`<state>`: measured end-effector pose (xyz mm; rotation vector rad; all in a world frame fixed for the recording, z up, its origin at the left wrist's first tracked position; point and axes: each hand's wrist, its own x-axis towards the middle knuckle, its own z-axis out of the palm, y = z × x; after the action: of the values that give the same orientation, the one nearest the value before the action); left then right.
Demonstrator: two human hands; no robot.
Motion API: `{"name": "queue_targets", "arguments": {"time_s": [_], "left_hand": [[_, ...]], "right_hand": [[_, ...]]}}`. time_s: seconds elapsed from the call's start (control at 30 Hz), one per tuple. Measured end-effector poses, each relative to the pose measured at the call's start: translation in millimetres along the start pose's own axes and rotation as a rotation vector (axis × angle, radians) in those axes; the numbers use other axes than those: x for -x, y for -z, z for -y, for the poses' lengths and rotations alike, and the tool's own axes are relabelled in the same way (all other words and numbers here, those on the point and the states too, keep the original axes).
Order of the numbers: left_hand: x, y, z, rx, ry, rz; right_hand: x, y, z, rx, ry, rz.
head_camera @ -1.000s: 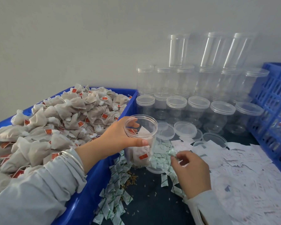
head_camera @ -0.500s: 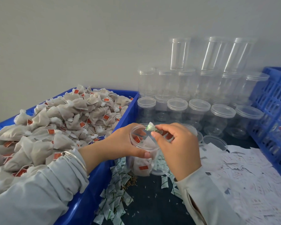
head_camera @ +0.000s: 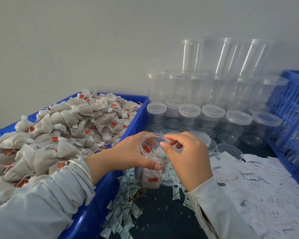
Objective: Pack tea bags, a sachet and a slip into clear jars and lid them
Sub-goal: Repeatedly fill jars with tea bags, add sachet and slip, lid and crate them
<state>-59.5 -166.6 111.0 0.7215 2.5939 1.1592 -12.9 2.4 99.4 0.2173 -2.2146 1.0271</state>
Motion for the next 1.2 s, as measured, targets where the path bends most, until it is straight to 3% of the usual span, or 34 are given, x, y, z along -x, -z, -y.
{"name": "queue_targets", "arguments": {"time_s": [0.23,0.53,0.67,0.9,1.03,1.2], "left_hand": [[0,1,-1,-0.015,0.011,-0.006],[-7,3,-12,0.106,-0.049,-0.164],[-12,-4,-22,0.106,-0.014,-0.194],[-22,-22,-48,0.081,0.04,-0.167],[-28,-30,-64,0.11,0.039,-0.122],[-39,-48,-67,0.139,0.076,-0.143]], "right_hand": [[-3,19,-23,0.004,-0.044,-0.05],[3,58,-78,0.154,-0.209,-0.039],[15,74,-106,0.261,-0.331,0.089],[36,72,-122,0.519,-0.46,0.535],[42,63,-122,0.659,-0.424,0.611],[39,56,-120,0.701,-0.248,0.56]]}}
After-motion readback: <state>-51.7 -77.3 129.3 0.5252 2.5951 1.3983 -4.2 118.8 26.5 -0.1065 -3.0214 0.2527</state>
